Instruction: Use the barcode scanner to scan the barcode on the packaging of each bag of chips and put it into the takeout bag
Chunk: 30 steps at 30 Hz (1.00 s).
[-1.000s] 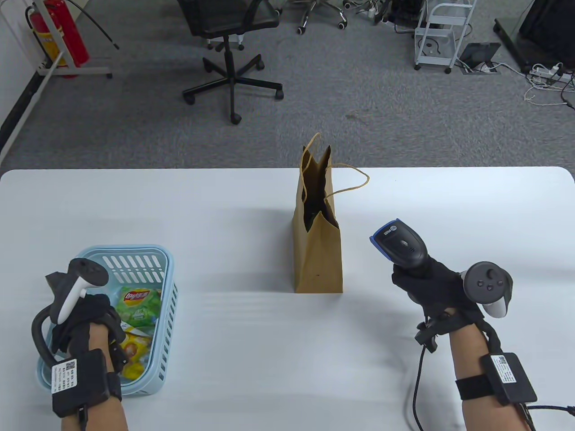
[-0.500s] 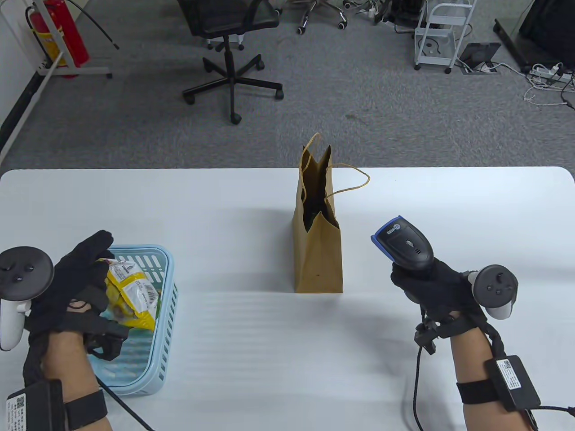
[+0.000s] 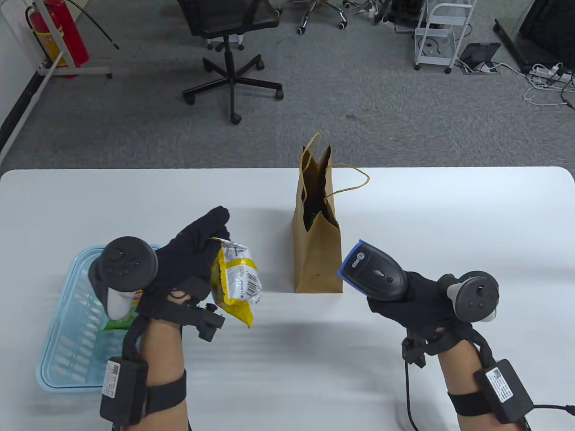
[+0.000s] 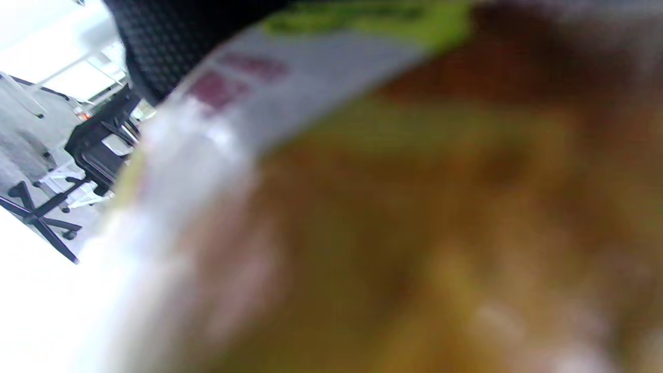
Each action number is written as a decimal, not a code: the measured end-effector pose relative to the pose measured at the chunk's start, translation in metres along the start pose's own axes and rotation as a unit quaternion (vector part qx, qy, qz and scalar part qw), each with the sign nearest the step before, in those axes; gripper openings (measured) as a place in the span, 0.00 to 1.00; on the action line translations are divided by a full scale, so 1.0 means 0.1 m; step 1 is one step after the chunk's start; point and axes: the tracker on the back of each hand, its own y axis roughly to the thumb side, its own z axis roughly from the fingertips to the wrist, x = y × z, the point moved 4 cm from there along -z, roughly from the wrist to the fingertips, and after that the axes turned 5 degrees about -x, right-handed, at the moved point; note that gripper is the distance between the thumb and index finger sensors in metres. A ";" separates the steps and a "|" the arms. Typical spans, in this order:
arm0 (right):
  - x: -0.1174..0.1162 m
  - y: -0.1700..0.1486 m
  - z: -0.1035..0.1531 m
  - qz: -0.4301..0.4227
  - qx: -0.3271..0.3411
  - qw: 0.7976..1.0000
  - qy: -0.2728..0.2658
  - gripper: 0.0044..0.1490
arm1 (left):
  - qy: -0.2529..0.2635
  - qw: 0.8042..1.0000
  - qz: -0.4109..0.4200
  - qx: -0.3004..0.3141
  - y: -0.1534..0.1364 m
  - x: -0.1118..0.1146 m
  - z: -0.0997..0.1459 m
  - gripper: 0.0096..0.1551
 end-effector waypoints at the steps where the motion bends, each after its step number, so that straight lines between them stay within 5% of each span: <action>1: -0.04 0.02 -0.01 0.000 0.003 1.000 0.009 0.39 | -0.005 1.000 0.002 0.002 -0.02 0.06 -0.02 0.31; 11: -0.49 -0.08 -0.10 0.023 -0.006 0.995 0.102 0.39 | -0.056 0.998 0.023 -0.016 -0.45 0.69 -0.14 0.31; 30: -0.76 -0.37 -0.07 0.055 -0.048 0.987 0.146 0.38 | -0.079 0.996 0.030 -0.026 -0.67 0.81 -0.15 0.30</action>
